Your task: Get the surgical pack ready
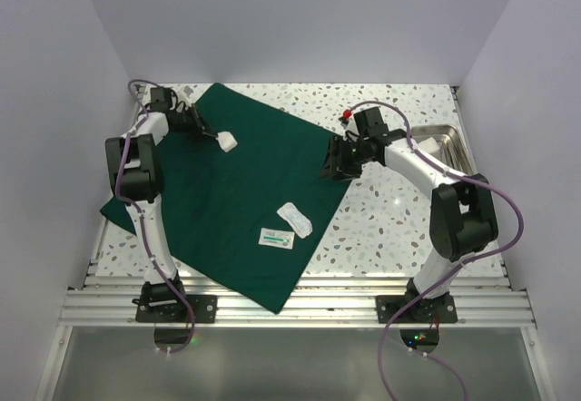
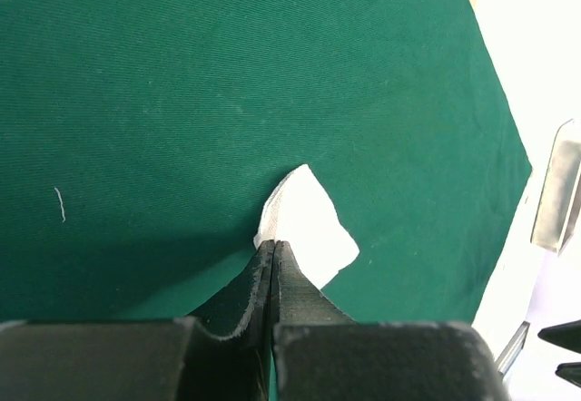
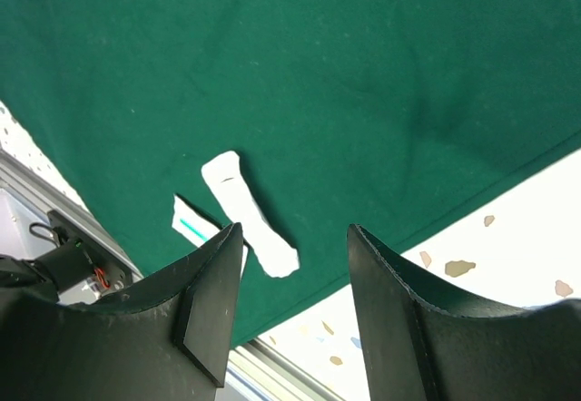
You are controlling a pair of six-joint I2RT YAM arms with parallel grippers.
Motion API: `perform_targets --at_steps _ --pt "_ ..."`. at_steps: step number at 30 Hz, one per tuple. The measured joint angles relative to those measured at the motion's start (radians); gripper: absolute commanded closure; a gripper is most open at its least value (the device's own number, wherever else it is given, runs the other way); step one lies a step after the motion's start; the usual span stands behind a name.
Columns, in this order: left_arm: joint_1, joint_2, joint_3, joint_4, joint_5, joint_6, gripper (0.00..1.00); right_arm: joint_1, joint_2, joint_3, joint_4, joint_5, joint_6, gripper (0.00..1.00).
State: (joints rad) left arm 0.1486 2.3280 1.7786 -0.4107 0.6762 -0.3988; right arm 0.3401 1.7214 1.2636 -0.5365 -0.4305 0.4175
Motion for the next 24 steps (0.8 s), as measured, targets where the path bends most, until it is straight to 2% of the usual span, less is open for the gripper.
perform_targets --at_steps 4,5,9,13,18,24 --pt "0.0 0.0 0.0 0.003 0.001 -0.002 0.8 0.0 0.013 0.005 0.0 -0.008 0.0 0.47" --pt "0.0 0.0 0.0 0.004 0.002 -0.003 0.72 0.0 0.015 0.005 0.0 -0.008 0.0 0.47" --pt "0.001 0.0 0.0 0.01 0.004 -0.01 0.59 0.0 0.019 0.005 0.0 -0.008 0.0 0.48" --pt "0.001 0.0 0.0 0.013 0.001 -0.013 0.53 0.0 0.02 0.005 0.001 -0.011 0.0 0.48" --pt "0.001 -0.018 -0.013 0.006 -0.043 -0.022 0.51 0.0 0.02 0.005 0.003 -0.016 0.0 0.48" --pt "0.001 -0.124 -0.137 0.019 -0.08 -0.064 0.5 0.0 0.02 0.005 0.007 -0.031 0.001 0.48"
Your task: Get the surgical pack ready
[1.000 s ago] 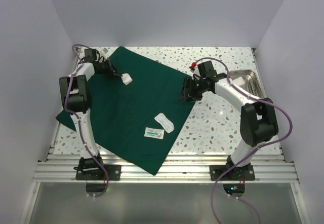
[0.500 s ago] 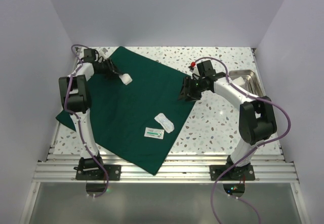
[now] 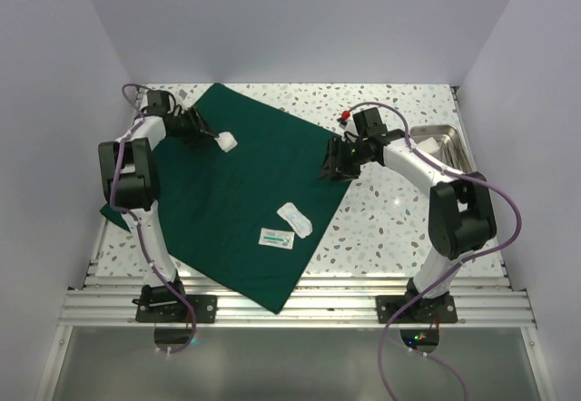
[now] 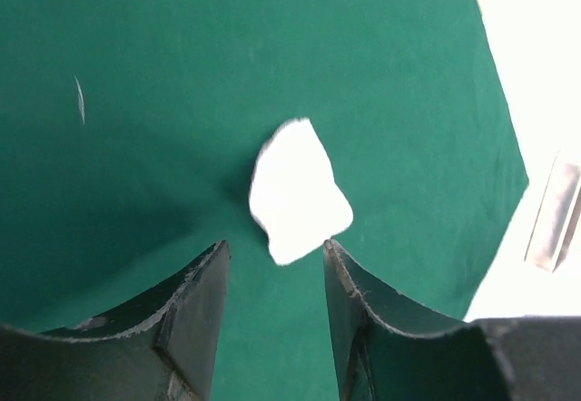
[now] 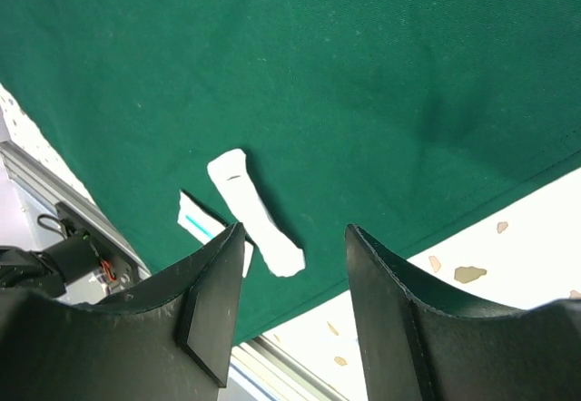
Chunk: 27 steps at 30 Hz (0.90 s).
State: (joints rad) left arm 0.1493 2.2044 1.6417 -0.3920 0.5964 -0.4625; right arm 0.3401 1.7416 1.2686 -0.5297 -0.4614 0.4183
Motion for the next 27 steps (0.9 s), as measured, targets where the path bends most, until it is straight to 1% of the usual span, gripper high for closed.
perform_targets --at_steps 3,8,18,27 --pt "-0.002 -0.029 -0.067 0.021 0.011 -0.023 0.5 0.0 0.0 0.0 0.002 -0.003 0.0 0.48" --pt "-0.009 -0.03 -0.142 0.084 0.044 -0.071 0.5 0.0 0.0 0.0 0.006 -0.003 0.0 0.49" --pt "-0.022 -0.013 -0.145 0.19 0.059 -0.148 0.52 0.0 0.0 -0.001 0.007 -0.003 0.0 0.49" --pt "-0.032 0.026 -0.108 0.201 0.056 -0.182 0.53 0.0 0.0 -0.001 0.007 -0.003 0.0 0.49"
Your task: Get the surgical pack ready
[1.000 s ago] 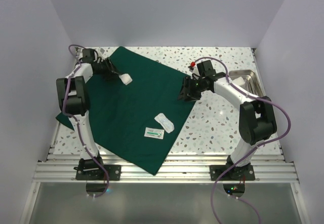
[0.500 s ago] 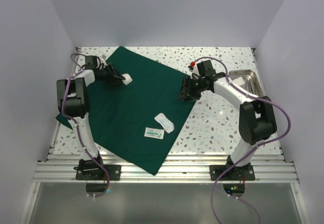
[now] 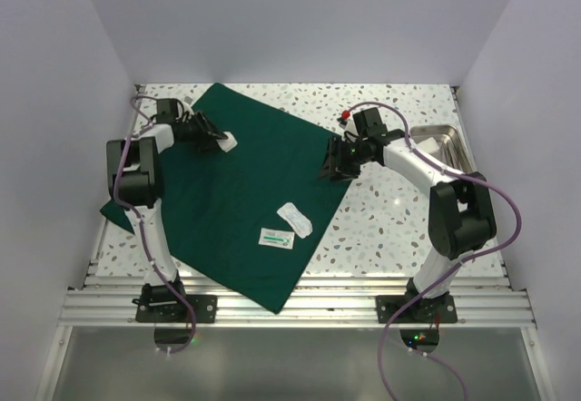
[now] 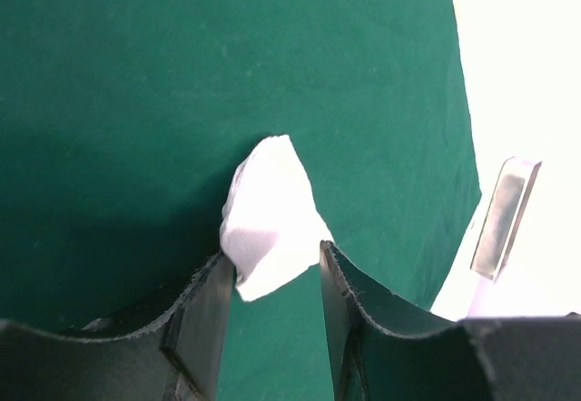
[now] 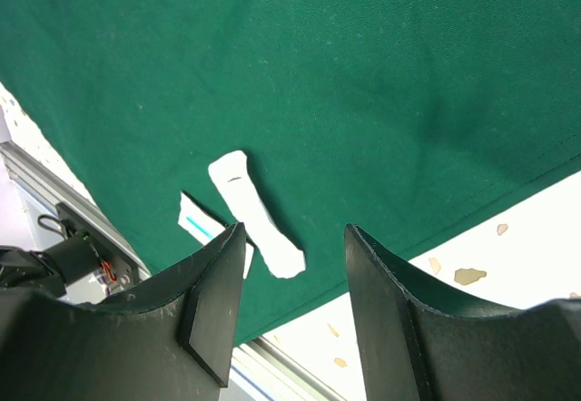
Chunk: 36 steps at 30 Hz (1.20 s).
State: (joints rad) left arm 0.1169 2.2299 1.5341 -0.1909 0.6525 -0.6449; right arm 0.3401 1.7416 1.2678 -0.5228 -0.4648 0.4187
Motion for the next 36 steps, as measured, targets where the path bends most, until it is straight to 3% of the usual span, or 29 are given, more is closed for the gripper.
perform_targets --at_steps 4,5,12,16,25,31,36 --pt "-0.011 0.018 0.019 0.016 0.003 -0.011 0.55 0.0 0.0 0.0 0.0 0.0 0.0 0.49" --pt "-0.019 0.027 0.025 0.031 0.004 -0.023 0.63 0.0 0.0 0.0 0.0 0.0 0.0 0.49" --pt "-0.034 0.053 0.035 0.055 0.014 -0.036 0.83 0.0 0.003 0.002 -0.002 0.0 -0.001 0.49" --pt "-0.034 0.053 0.037 0.053 0.017 -0.033 1.0 0.0 0.021 0.018 -0.008 -0.003 0.0 0.49" --pt "-0.045 -0.017 0.003 0.035 0.071 0.005 1.0 0.002 0.04 0.092 -0.023 -0.072 0.0 0.45" --pt "-0.099 -0.293 -0.148 0.024 0.161 0.073 1.0 0.026 0.04 0.133 0.008 -0.186 0.012 0.38" --pt "-0.166 -0.577 -0.317 0.056 0.255 0.095 1.0 0.068 0.04 0.144 0.13 -0.319 0.092 0.31"
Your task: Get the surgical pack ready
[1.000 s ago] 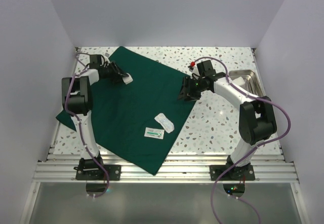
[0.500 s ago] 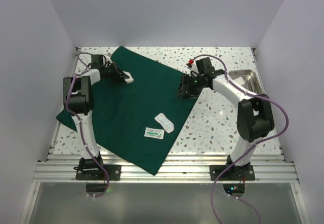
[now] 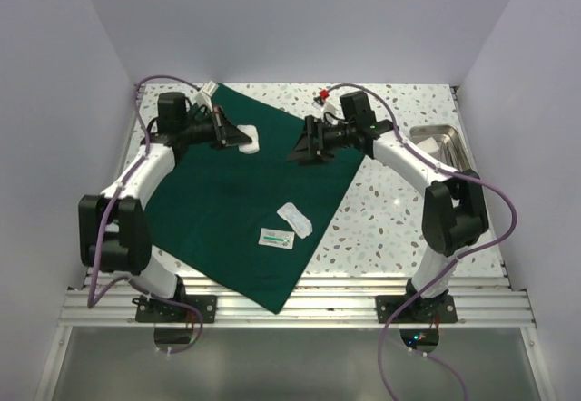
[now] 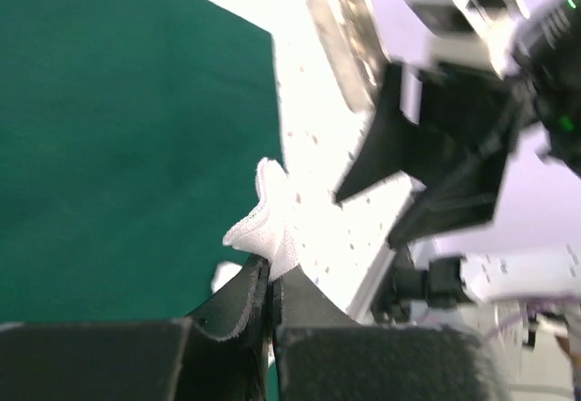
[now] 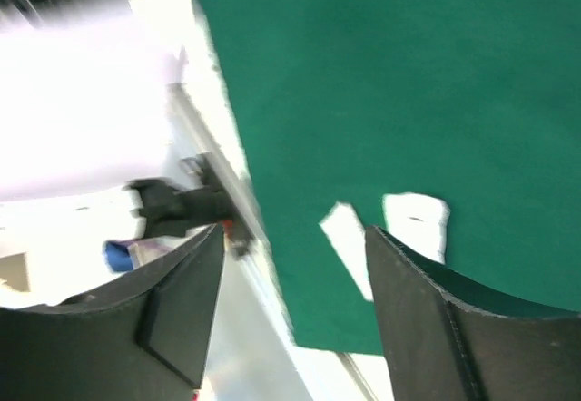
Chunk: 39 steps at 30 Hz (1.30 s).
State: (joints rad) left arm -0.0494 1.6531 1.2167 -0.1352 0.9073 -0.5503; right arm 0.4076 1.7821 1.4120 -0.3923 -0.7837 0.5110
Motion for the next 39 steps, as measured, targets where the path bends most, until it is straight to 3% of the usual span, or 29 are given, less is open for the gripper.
perform_targets --at_steps 6,12,20,27,37,39 --pt "-0.051 -0.256 -0.199 0.026 0.066 -0.019 1.0 0.066 0.0 0.0 0.206 -0.112 0.143 0.26" --pt "-0.07 -0.374 -0.304 0.045 0.073 -0.063 1.0 0.111 0.0 0.002 0.303 -0.159 0.213 0.27" --pt "-0.083 -0.431 -0.349 0.057 0.072 -0.113 1.0 0.179 0.0 0.002 0.379 -0.158 0.261 0.33" --pt "-0.083 -0.47 -0.367 0.067 0.073 -0.122 1.0 0.208 0.0 -0.012 0.414 -0.156 0.282 0.48" --pt "-0.083 -0.471 -0.39 0.068 0.073 -0.123 1.0 0.214 0.0 -0.045 0.431 -0.145 0.309 0.54" --pt "-0.083 -0.471 -0.395 0.068 0.074 -0.123 1.0 0.214 0.0 -0.045 0.433 -0.142 0.311 0.62"
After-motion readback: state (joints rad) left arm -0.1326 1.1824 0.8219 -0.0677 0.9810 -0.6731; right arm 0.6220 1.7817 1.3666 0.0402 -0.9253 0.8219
